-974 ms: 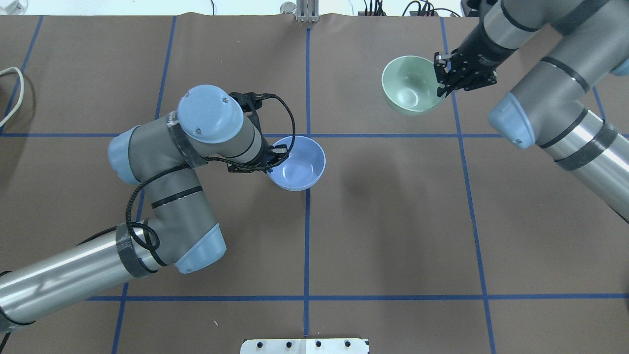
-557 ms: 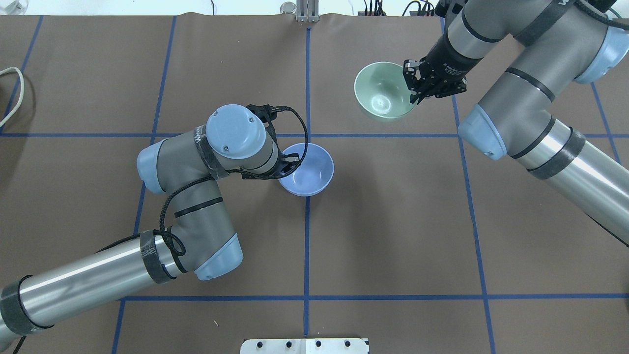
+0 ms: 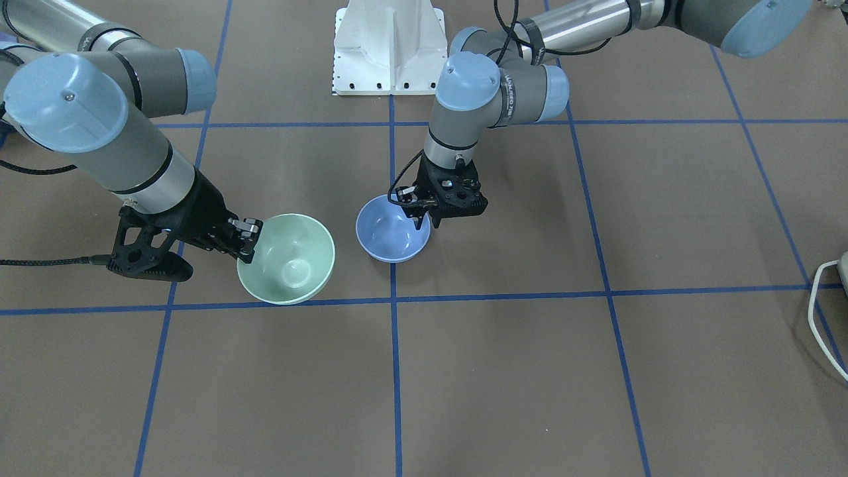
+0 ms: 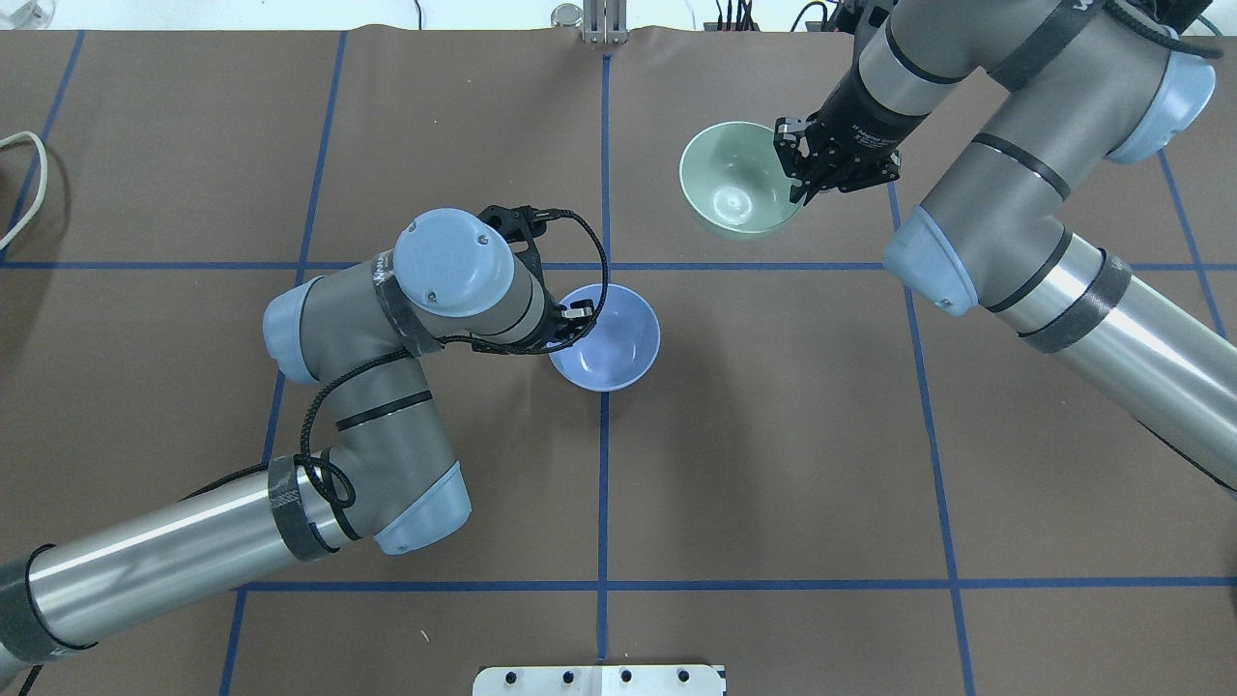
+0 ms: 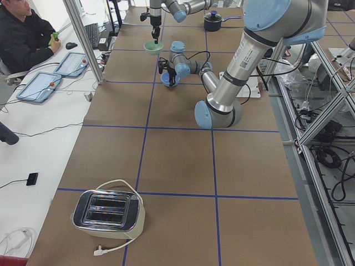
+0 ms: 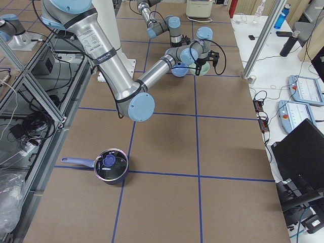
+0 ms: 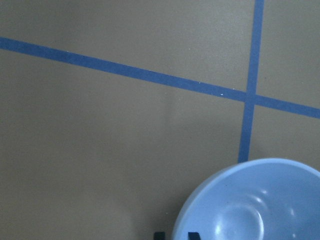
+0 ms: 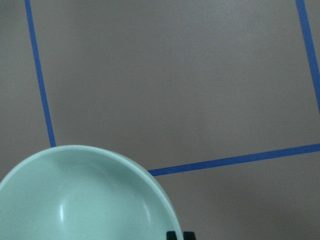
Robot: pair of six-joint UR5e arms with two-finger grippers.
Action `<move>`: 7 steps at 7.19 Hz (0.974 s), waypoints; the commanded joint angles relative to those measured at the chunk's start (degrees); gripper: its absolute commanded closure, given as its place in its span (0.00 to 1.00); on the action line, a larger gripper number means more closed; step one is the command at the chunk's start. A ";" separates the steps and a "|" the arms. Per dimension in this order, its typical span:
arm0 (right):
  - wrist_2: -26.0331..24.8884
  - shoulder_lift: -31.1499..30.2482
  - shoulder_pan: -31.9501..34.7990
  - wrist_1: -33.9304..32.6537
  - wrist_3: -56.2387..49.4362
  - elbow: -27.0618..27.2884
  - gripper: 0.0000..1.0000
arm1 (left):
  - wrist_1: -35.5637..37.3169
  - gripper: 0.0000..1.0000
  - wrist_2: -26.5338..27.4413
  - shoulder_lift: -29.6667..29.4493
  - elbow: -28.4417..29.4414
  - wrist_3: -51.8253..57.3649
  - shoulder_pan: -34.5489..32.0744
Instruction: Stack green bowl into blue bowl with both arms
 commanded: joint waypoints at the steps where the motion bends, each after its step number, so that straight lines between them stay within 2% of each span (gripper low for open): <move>1: -4.32 1.35 -4.04 0.10 3.86 0.02 1.00 | 1.88 0.02 -6.72 6.33 -8.31 8.07 -5.99; 2: -7.82 2.58 -7.46 1.23 7.80 -0.07 1.00 | 2.76 0.02 -13.99 12.81 -14.28 14.98 -13.26; 3: -9.68 2.86 -10.36 3.94 12.45 -0.07 1.00 | 2.68 0.02 -18.42 20.88 -18.61 23.40 -19.25; 4: -12.49 3.99 -13.26 4.75 16.24 -0.07 1.00 | 2.34 0.02 -20.55 27.32 -20.13 32.71 -25.05; 6: -16.89 6.01 -18.37 4.76 19.95 -0.59 1.00 | 2.77 0.02 -27.12 34.65 -18.40 52.06 -38.92; 7: -18.21 6.37 -20.22 4.76 20.32 -1.03 1.00 | 2.77 0.02 -30.03 35.11 -15.69 58.49 -44.30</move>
